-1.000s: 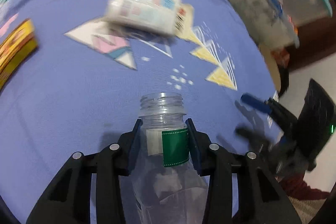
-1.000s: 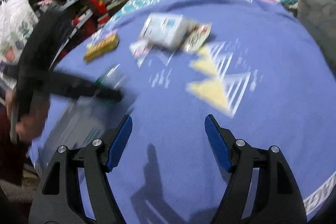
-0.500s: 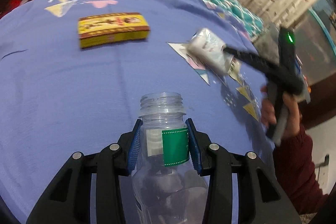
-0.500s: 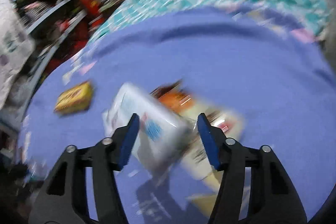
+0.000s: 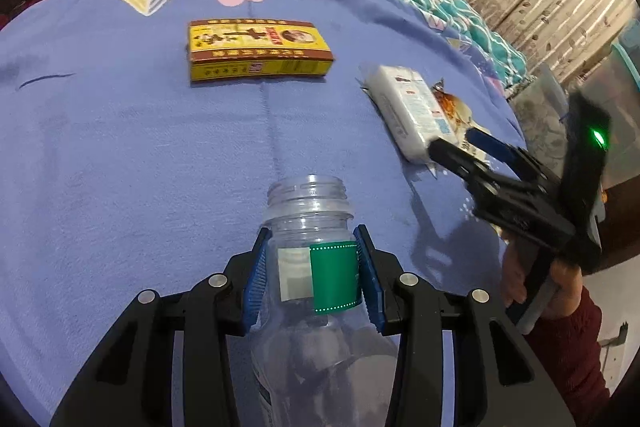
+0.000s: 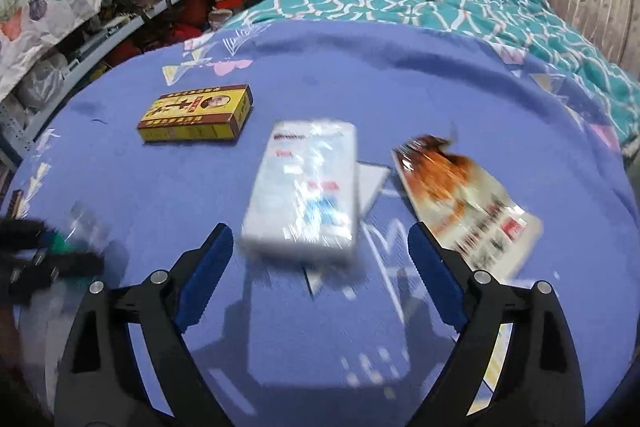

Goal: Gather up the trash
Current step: 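Grasp the white tissue pack with the right tool while the left holds the bottle, then carry the bottle and tissue pack to the bin and release both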

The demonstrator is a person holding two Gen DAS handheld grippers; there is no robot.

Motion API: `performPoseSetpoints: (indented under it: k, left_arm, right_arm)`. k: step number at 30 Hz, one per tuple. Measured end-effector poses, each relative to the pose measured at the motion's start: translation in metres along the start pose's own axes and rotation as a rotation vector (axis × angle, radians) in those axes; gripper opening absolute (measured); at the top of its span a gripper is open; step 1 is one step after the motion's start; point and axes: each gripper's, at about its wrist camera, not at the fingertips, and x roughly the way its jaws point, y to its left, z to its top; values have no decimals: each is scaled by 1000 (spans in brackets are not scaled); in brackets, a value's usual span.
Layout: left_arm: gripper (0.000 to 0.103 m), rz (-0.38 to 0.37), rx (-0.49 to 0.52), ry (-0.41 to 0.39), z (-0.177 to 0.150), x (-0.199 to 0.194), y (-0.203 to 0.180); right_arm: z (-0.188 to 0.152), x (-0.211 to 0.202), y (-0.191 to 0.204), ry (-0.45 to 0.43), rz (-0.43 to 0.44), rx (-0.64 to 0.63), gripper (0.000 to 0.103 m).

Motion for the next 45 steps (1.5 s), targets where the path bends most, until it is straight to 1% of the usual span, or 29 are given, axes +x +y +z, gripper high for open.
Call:
performPoseSetpoints:
  k: [1, 2, 3, 4, 5, 8, 9, 11, 13, 14, 16, 17, 18, 20, 23, 24, 26, 27, 29, 31, 33, 36, 38, 40, 41, 42, 43, 44, 45]
  left_arm:
    - [39, 4, -5, 0, 0, -1, 1]
    - [39, 10, -4, -4, -1, -3, 0]
    - [39, 13, 2, -10, -2, -7, -2]
    - [39, 11, 9, -18, -2, -11, -5]
    - [39, 7, 16, -26, -3, -15, -7]
    - [38, -33, 32, -53, -3, -31, -18]
    - [38, -62, 40, -62, -2, -37, -26]
    - [38, -104, 64, -70, 0, -43, -42]
    - [38, -138, 103, -71, 3, -46, -63]
    - [38, -151, 123, -70, 4, -45, -74]
    - [38, -189, 179, -50, 8, -38, -107]
    - [38, -207, 208, -31, 12, -32, -128]
    - [38, -224, 238, -12, 15, -24, -149]
    - [38, -247, 294, 11, 18, -10, -187]
    - [38, -290, 418, 56, 22, 22, -278]
    - [38, -307, 440, 74, 20, 30, -300]
    - [38, -357, 499, 122, 15, 55, -362]
    - [38, -372, 517, 133, 12, 62, -382]
    - [38, -411, 563, 152, 5, 82, -439]
    - [38, -444, 580, 152, 1, 94, -478]
    - [38, -490, 582, 132, -5, 107, -517]
    - [38, -519, 579, 100, -17, 123, -553]
    - [38, -510, 576, 97, -27, 143, -574]
    - [39, -484, 574, 117, -35, 164, -586]
    - [38, -478, 558, 135, -38, 177, -588]
    - [38, -465, 549, 153, -39, 186, -588]
    - [45, -439, 535, 176, -43, 198, -587]
    - [53, -403, 526, 208, -48, 213, -588]
    - [69, -368, 527, 226, -51, 222, -589]
  right_arm:
    - [1, 7, 2, 12, 4, 11, 86]
    - [1, 11, 3, 31, 32, 21, 69]
    - [-3, 10, 3, 30, 43, 35, 63]
    - [-7, 6, 3, 24, 43, 45, 63]
    - [-12, -3, 1, 18, 74, 60, 62]
    - [-35, -40, -4, -41, 138, 84, 61]
    - [-46, -53, -8, -61, 153, 99, 61]
    - [-69, -78, -22, -96, 166, 140, 61]
    - [-91, -98, -40, -128, 150, 190, 61]
    - [-102, -106, -51, -141, 139, 223, 61]
    - [-133, -129, -88, -174, 97, 329, 61]
    - [-145, -137, -102, -187, 79, 371, 61]
    - [-165, -152, -128, -211, 45, 442, 61]
    - [-187, -173, -159, -243, -11, 514, 61]
    - [-235, -214, -218, -311, -123, 646, 61]
    - [-249, -225, -236, -329, -156, 686, 61]
    - [-274, -245, -269, -355, -220, 755, 61]
    - [-285, -254, -285, -364, -253, 783, 61]
    - [-304, -268, -313, -377, -314, 825, 61]
    - [-318, -278, -334, -388, -356, 850, 61]
    - [-328, -284, -351, -394, -397, 859, 61]
    - [-336, -283, -372, -388, -432, 864, 61]
    - [-338, -278, -377, -373, -452, 860, 62]
    - [-337, -269, -383, -351, -463, 855, 63]
    - [-337, -262, -386, -338, -455, 854, 64]
    - [-340, -258, -387, -326, -445, 855, 66]
    - [-342, -256, -387, -319, -436, 855, 69]
    - [-344, -253, -388, -312, -434, 859, 78]
    - [-346, -252, -388, -315, -445, 868, 82]
